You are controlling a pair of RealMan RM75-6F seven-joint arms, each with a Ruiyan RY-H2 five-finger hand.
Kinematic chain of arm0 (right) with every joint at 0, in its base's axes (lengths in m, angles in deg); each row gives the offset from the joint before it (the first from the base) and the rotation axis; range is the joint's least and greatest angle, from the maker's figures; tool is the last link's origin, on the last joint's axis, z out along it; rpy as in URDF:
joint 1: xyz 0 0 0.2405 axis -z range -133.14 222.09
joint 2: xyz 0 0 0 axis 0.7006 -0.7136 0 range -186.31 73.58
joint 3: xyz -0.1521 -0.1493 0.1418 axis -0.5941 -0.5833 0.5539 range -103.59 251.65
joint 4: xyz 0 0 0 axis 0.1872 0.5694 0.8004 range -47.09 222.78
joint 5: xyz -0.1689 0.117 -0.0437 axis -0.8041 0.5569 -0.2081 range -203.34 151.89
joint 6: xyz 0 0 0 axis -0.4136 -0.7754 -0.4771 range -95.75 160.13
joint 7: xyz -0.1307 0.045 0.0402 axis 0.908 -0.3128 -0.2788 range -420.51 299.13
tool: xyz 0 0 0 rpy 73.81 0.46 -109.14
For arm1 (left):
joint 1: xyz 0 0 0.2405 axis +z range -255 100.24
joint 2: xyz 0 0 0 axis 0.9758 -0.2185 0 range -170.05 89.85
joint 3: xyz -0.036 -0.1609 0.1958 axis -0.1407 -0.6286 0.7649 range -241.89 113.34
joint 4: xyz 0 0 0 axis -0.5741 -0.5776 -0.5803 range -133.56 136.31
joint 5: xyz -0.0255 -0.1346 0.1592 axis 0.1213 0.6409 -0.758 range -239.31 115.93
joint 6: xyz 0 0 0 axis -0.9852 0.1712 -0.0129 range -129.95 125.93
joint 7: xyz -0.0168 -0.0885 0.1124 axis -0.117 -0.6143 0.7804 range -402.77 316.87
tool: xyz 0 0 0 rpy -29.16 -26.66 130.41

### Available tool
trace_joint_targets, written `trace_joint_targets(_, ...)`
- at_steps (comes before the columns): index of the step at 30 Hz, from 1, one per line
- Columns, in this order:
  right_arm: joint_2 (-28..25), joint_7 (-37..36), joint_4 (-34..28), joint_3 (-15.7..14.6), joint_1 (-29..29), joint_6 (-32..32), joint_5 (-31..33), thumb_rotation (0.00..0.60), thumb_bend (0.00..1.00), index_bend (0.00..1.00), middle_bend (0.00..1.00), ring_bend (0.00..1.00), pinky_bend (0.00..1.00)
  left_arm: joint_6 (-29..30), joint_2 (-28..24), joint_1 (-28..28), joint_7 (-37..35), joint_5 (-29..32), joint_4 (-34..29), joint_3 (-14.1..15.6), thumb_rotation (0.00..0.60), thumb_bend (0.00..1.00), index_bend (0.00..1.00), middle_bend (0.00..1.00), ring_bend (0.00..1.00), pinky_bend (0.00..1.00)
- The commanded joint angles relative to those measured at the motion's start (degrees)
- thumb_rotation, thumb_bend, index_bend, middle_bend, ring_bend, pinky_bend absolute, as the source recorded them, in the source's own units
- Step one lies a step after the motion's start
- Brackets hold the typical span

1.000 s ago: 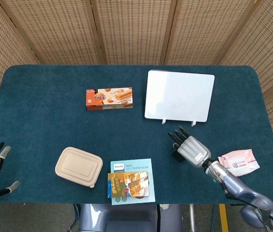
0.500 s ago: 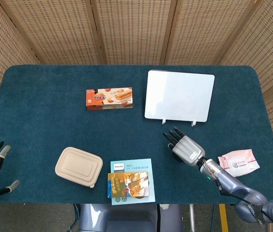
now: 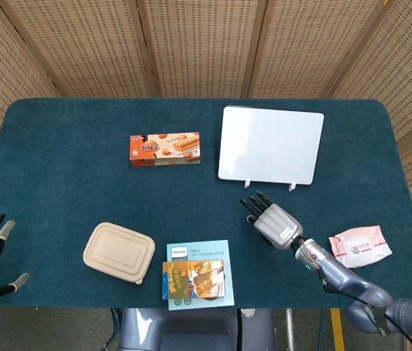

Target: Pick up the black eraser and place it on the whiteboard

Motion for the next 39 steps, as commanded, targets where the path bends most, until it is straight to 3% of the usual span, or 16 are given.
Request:
trace_joint_targets(1,0.56,-0.16,0.81,-0.05,-0.36,0.23,0.51,0.600,0.05,0.32,0.00,0.00,0.00,-0.05,0.02,-0.03,0.04,0.01,-0.01,0.02,0.600,0.00,0.00,0.00,0.00,0.00)
trace_joint_targets(24,3.17,3.53,4.20,-0.65,-2.02,3.06,7.38,0.600,0.08,0.33,0.00,0.00,0.00,-0.25,0.24,-0.22,0.28,0.19,-0.07,-0.04,0.600,0.00,0.00,0.00,0.00,0.00)
trace_joint_targets(39,4.08,3.55,5.37,-1.50,-2.24,2.24,8.26,0.600,0.10,0.39,0.00,0.00,0.00,-0.22,0.18,-0.24,0.40,0.07,-0.30,0.04,0.600,0.00,0.00,0.00,0.00,0.00)
